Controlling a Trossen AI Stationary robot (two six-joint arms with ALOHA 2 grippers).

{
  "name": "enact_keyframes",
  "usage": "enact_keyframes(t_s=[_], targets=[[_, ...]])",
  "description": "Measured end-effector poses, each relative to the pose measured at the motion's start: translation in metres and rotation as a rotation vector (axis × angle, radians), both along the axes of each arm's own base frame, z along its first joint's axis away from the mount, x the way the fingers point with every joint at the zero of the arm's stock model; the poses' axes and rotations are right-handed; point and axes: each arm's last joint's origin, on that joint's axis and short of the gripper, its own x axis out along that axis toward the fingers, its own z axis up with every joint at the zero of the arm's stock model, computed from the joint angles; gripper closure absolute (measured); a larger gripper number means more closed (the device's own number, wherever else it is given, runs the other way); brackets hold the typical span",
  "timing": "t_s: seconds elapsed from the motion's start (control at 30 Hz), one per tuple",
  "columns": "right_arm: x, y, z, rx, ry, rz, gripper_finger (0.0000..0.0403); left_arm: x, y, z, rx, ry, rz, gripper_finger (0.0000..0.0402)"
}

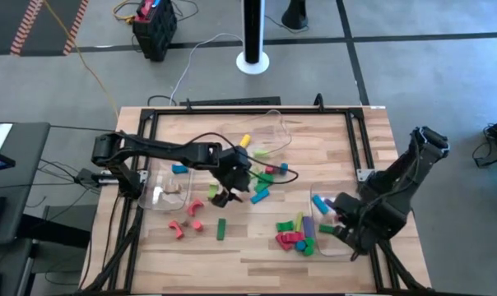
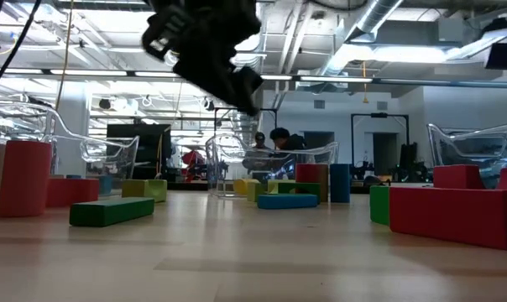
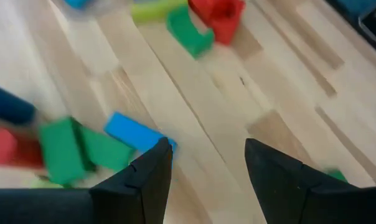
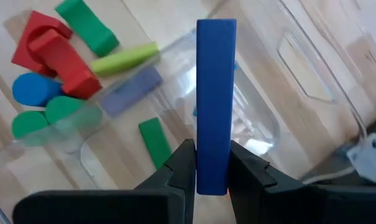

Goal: Sort blocks by size
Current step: Put the blue rectangular block into the right transparent bin

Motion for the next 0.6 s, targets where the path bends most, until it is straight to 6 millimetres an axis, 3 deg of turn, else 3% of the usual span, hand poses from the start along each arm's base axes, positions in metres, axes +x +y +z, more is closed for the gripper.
enact_keyframes(t_s=[0.3,0.5,0.6], targets=[[-0.009,0.003,-0.006,0.008,0.003,-0.061,0.0309,-0.014,-0.015,-0.031,-0.005,0.095,-0.040,0.0205],[-0.009,-0.002,-0.038,0.070,0.138,-0.104,0.0307,-0.016,-0.030,-0.034,-0.005,0.106,-0.080,0.0205],[-0.008,-0.001,-0.042,0.092,0.126,-0.097,0.0301,-0.019,-0.036,-0.028,-0.003,0.092,-0.099,0.0205]])
